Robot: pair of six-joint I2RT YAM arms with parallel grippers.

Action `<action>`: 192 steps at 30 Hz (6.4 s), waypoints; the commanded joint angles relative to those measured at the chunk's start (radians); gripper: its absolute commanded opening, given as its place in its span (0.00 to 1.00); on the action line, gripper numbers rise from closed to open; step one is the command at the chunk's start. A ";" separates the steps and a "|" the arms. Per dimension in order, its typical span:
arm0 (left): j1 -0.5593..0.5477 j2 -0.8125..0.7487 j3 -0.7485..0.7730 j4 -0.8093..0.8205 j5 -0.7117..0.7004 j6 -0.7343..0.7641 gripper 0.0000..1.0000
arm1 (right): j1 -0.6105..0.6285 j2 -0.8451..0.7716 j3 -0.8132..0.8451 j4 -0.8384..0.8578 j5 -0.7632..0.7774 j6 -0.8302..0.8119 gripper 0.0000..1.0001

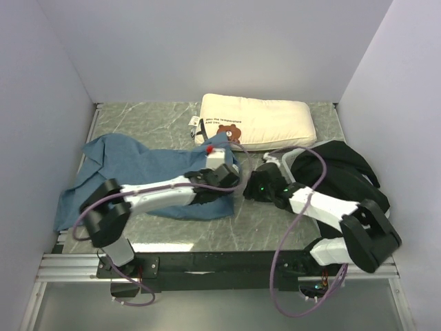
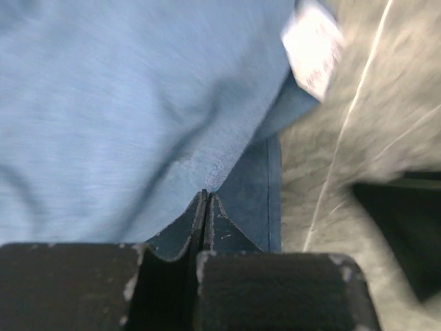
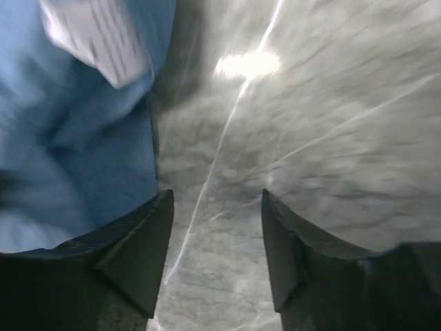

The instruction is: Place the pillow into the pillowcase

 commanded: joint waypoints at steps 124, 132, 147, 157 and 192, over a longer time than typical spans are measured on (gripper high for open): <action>0.609 -0.841 -0.492 0.027 0.459 -0.030 0.11 | 0.002 -0.052 1.672 -0.580 0.448 -0.436 0.00; 0.609 -0.811 -0.458 0.011 0.480 0.005 0.11 | -0.012 -0.140 1.662 -0.464 0.597 -0.626 0.00; 0.609 -0.866 -0.463 -0.029 0.493 0.029 0.12 | -0.012 -0.178 0.750 -0.303 0.133 -0.443 0.00; 0.609 -0.849 -0.475 -0.029 0.476 0.037 0.13 | 0.105 -0.256 0.369 -0.148 -0.035 -0.248 0.00; 0.339 -0.335 -0.237 0.127 0.388 0.197 0.65 | 0.295 -0.319 0.309 -0.361 0.131 -0.142 0.00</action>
